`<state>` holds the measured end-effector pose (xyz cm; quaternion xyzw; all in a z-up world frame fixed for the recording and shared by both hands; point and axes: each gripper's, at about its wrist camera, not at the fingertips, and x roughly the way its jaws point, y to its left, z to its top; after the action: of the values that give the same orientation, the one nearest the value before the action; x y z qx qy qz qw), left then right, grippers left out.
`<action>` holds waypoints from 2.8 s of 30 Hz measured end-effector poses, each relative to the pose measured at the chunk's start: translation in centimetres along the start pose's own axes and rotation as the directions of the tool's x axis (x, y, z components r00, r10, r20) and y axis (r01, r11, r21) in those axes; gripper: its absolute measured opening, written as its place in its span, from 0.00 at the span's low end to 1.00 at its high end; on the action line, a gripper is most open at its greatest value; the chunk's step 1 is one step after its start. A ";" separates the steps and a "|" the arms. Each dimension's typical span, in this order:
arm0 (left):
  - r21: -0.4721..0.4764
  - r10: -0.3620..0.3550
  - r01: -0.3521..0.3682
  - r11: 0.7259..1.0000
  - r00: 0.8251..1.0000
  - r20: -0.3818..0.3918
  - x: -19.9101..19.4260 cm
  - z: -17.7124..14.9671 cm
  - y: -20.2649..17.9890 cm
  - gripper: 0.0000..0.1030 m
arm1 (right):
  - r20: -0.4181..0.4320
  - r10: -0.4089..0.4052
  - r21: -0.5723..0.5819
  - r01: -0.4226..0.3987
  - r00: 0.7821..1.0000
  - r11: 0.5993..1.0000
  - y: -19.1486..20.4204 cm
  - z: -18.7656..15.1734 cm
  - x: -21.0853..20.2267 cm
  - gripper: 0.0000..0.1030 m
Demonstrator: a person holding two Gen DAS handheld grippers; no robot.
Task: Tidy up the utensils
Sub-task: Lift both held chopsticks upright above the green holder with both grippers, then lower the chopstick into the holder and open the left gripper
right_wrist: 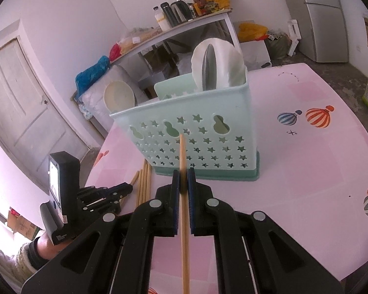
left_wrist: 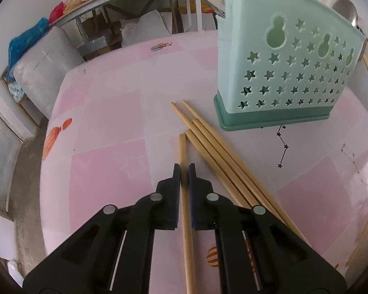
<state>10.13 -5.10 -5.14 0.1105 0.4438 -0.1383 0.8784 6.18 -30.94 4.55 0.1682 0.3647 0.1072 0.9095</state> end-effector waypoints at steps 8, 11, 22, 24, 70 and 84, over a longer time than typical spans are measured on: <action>-0.109 -0.160 0.171 0.979 0.982 0.103 -4.5 0.9 3.3 0.05 | 0.041 -0.005 0.008 0.005 0.999 1.000 -0.3 0.4 -1.4 0.06; -0.133 -0.217 0.243 0.961 0.959 0.185 -7.2 1.6 4.7 0.05 | 0.055 -0.010 0.015 0.009 0.998 1.000 -0.6 0.6 -1.9 0.06; -0.093 -0.369 0.457 0.885 0.807 0.460 -15.3 5.8 5.8 0.04 | 0.081 -0.018 0.038 0.015 0.997 0.999 -1.0 0.8 -2.7 0.06; -0.074 -0.399 0.486 0.871 0.786 0.472 -15.7 6.9 5.1 0.04 | 0.086 -0.016 0.044 0.013 0.996 0.999 -1.1 0.9 -2.8 0.06; -0.061 -0.241 0.332 0.941 0.788 0.567 -14.0 10.9 -0.7 0.56 | 0.226 0.006 0.077 -0.024 0.974 0.997 -2.7 2.4 -7.4 0.06; -0.134 -0.264 0.346 0.929 0.870 0.417 -9.8 3.4 2.4 0.82 | 0.477 0.106 -0.132 -0.048 0.873 0.990 3.1 13.9 -13.2 0.06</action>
<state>7.92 -2.56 5.00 -0.0821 0.2829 -0.2487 0.9227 6.30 -35.39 23.40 0.1510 0.1128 0.1192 0.9748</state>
